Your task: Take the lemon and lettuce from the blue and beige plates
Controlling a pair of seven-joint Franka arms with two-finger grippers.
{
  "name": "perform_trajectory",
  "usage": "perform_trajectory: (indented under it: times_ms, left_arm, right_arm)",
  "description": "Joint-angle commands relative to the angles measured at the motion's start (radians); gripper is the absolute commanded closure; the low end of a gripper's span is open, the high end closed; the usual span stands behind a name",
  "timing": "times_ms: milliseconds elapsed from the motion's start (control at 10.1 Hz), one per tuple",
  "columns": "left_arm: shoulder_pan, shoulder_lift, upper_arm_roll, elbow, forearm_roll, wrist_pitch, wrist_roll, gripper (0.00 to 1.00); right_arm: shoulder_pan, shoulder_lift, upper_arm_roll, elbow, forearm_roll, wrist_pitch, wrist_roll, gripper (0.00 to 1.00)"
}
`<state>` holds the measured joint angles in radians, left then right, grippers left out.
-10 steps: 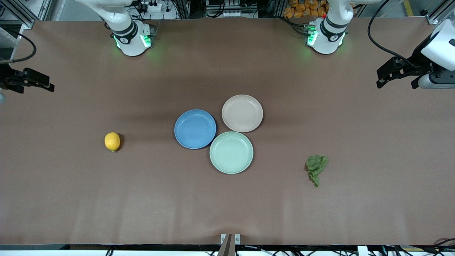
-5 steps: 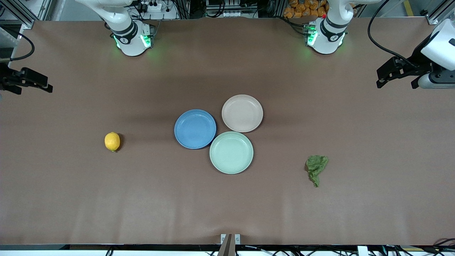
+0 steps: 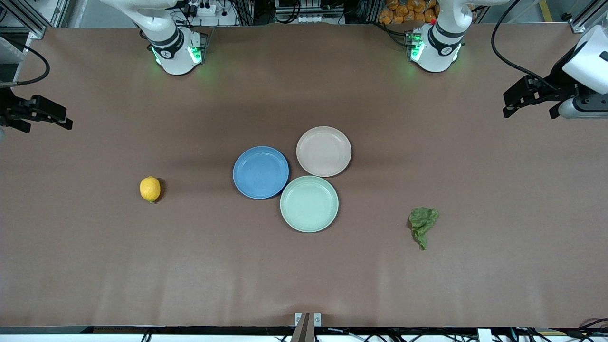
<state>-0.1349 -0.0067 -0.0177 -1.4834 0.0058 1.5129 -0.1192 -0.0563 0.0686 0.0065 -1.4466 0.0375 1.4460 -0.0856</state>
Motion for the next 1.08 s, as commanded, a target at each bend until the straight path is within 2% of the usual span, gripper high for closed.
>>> perform_trajectory:
  times_ms: [0, 99, 986]
  left_arm:
    - [0.003, -0.003, 0.001, 0.011, -0.02, -0.008, 0.026, 0.0]
    - [0.005, -0.001, 0.001, 0.011, -0.018, -0.008, 0.026, 0.0]
    - [-0.003, 0.002, 0.001, 0.009, -0.009, -0.002, 0.026, 0.0]
  right_arm:
    - [0.024, 0.002, -0.008, 0.003, -0.036, 0.004, 0.01, 0.0]
    - [0.029, 0.002, -0.008, 0.003, -0.062, 0.004, 0.003, 0.0]
    - [0.021, 0.017, -0.007, 0.014, -0.054, 0.002, 0.015, 0.0]
